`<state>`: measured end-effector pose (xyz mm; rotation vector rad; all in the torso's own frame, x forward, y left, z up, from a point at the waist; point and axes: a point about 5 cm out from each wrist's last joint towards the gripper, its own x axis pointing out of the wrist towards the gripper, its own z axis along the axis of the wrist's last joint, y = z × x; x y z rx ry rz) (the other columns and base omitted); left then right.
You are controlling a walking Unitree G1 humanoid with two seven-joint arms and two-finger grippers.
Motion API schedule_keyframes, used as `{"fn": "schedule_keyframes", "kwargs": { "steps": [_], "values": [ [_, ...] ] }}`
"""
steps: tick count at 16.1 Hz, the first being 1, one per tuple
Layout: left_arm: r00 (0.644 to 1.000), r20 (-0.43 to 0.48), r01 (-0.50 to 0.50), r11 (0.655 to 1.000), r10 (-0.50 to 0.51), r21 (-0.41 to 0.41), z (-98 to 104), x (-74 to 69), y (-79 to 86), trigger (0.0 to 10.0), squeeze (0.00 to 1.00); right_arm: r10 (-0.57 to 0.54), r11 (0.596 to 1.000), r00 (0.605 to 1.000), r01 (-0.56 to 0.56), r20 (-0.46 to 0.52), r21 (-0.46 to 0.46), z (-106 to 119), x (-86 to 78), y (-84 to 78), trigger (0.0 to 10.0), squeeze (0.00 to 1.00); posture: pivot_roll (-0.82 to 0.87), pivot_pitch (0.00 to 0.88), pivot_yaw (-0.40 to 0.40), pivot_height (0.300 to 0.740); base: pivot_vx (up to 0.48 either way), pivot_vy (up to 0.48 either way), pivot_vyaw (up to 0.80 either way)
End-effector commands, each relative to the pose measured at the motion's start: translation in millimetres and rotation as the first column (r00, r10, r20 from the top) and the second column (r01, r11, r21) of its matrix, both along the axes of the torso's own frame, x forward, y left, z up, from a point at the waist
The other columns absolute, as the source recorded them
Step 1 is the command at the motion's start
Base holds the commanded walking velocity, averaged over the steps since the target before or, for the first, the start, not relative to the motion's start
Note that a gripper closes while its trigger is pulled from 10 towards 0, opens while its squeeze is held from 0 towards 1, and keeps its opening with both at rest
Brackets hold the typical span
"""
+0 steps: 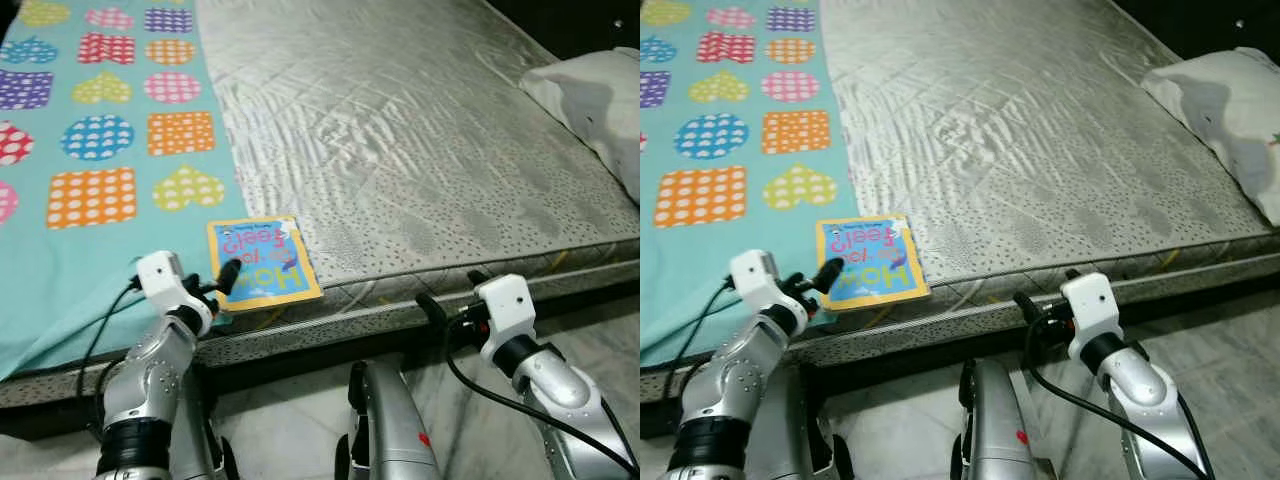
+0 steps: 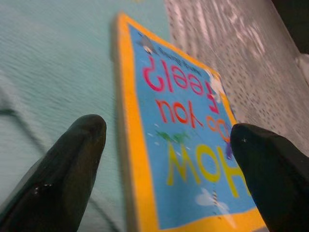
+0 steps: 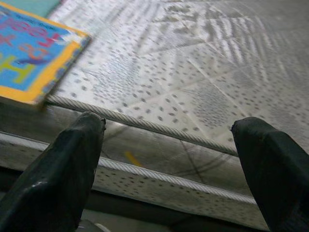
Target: Clean up the room
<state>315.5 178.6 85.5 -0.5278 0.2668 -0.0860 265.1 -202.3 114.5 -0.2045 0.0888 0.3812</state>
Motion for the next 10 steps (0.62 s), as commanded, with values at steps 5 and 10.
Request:
{"fn": "schedule_keyframes", "kwargs": {
  "steps": [5,10],
  "values": [
    [0.991,-0.114,0.055,0.987,-0.072,-0.149,-14.9,4.5,-17.9,10.0,0.0,0.181,0.974,0.98,-0.167,-0.08,0.155,29.2,-13.6,12.1,10.0,0.0,-0.21,0.177,-0.129,0.518,0.0,0.0,0.0],
    [0.985,-0.161,0.024,0.974,-0.062,-0.227,-16.8,4.3,-14.6,10.0,0.0,0.192,0.971,0.976,-0.173,-0.101,0.165,33.7,-13.2,17.2,10.0,0.0,-0.2,0.177,-0.126,0.518,0.0,0.0,0.0]
  ]
}}
